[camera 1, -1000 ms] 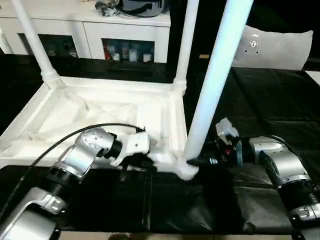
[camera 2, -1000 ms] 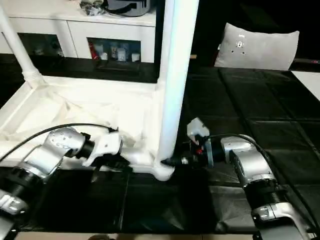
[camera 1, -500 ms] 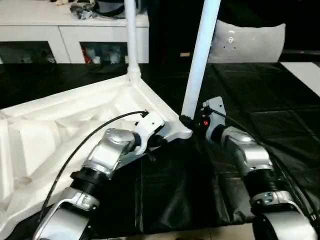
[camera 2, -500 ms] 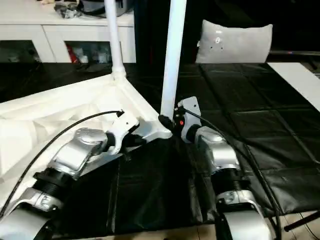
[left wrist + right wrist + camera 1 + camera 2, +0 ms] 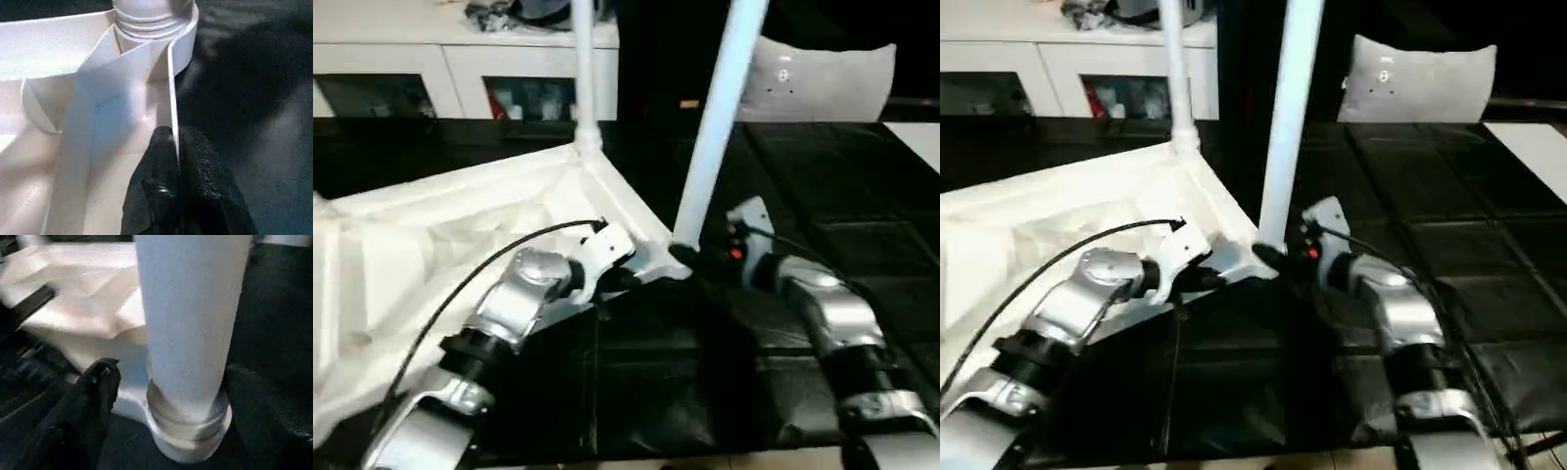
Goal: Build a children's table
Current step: Rotate leg to tighten
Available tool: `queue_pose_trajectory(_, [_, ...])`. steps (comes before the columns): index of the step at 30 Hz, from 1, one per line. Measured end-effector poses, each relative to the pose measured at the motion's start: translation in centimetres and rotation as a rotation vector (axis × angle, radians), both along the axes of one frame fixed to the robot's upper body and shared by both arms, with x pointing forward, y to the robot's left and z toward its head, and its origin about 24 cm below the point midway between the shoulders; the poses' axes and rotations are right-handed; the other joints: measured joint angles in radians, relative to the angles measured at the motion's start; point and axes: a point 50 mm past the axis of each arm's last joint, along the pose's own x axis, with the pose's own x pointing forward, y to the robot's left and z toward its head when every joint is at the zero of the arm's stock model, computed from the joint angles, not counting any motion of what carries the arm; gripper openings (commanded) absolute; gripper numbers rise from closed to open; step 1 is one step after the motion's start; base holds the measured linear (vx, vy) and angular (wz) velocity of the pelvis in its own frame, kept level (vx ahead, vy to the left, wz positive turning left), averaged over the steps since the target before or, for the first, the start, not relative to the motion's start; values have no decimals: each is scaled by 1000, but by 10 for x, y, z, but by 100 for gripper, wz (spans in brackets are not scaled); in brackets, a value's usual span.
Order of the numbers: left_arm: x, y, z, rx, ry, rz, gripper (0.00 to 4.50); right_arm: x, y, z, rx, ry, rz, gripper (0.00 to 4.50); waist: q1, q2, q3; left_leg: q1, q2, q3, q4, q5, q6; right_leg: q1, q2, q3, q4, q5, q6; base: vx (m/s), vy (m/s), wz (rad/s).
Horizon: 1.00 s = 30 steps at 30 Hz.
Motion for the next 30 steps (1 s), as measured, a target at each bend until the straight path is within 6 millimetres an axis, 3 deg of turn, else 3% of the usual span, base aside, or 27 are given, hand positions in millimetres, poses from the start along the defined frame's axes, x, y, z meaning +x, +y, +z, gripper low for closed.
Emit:
queue_pose_trajectory(7, [-6, 14, 3, 62, -23, -189, 0, -8, -23, 10, -65, 2, 157, 443, 22, 0, 0, 1, 0, 0, 2, 0, 0, 0, 0, 0, 0, 0, 0, 0, 0, 0])
queue_pose_trajectory(14, [-13, 26, 6, 82, 20, -334, 0, -23, -31, 12, -71, 68, 363, 443, 40, 0, 0, 1, 1, 0, 2, 0, 0, 0, 0, 0, 0, 1, -1, 0, 0, 0])
queue_pose_trajectory(20, [-21, 27, 6, 75, 70, -424, 0, -27, -26, 12, -55, 68, 443, 373, 47, 0, 0, 1, 1, 0, 3, 0, 0, 0, -1, 0, 1, 1, -1, 0, 0, 0])
queue_pose_trajectory(24, [-23, 25, 5, 73, 68, -458, 0, -29, -19, 10, -40, 71, 490, 365, 52, 0, 0, 1, 1, 0, 3, 0, 0, 0, 0, 0, 1, 1, -1, 0, 0, 0])
queue_pose_trajectory(26, [-24, 25, 5, 72, 70, -463, 0, -29, -16, 9, -32, 74, 503, 329, 54, 0, 0, 1, 1, 0, 3, 0, 0, 0, 0, 0, 1, 1, -1, 0, 0, 0])
queue_pose_trajectory(30, [-24, 24, 5, 70, 69, -467, 0, -30, -11, 8, -16, 71, 521, 313, 58, 0, 0, 1, 1, 0, 3, 0, 0, 0, 0, 0, 1, 1, -1, 0, 0, 0])
